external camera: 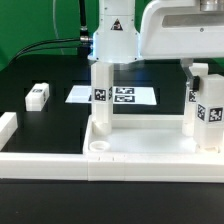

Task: Assemble desk

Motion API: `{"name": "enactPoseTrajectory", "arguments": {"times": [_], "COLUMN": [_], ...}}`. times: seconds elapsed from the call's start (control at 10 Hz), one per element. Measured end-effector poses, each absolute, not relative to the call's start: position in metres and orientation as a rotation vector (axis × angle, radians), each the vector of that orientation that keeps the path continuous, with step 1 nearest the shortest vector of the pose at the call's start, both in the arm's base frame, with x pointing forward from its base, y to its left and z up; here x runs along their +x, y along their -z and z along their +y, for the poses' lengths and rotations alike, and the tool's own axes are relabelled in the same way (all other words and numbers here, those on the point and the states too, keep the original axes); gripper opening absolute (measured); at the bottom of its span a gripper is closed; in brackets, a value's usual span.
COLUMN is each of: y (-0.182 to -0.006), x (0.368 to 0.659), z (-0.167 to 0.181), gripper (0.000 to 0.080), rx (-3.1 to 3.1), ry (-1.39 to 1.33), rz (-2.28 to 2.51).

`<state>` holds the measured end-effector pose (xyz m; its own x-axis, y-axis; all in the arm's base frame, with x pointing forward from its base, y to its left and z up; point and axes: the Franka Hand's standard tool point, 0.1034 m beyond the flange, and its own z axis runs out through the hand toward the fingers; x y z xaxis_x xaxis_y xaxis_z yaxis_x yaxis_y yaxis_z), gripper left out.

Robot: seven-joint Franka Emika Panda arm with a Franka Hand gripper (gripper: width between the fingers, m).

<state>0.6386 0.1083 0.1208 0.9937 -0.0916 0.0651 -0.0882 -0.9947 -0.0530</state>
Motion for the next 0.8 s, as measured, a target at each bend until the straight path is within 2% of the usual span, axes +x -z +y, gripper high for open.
{"name": "enactPoseTrajectory", "arguments": {"times": [0.1,0.4,0.8], "y": [-0.1207,-0.1206,-0.1192], "x": [0.6386,0.6385,0.6368], "z": [0.1083,0.1085,0.1081], "gripper": [0.0287,0.0287,0.0287], "rx": [-3.084,-3.079,-2.866], "ry": [0.104,0.102,0.087], "rz": [0.162,0.220,1.063]}}
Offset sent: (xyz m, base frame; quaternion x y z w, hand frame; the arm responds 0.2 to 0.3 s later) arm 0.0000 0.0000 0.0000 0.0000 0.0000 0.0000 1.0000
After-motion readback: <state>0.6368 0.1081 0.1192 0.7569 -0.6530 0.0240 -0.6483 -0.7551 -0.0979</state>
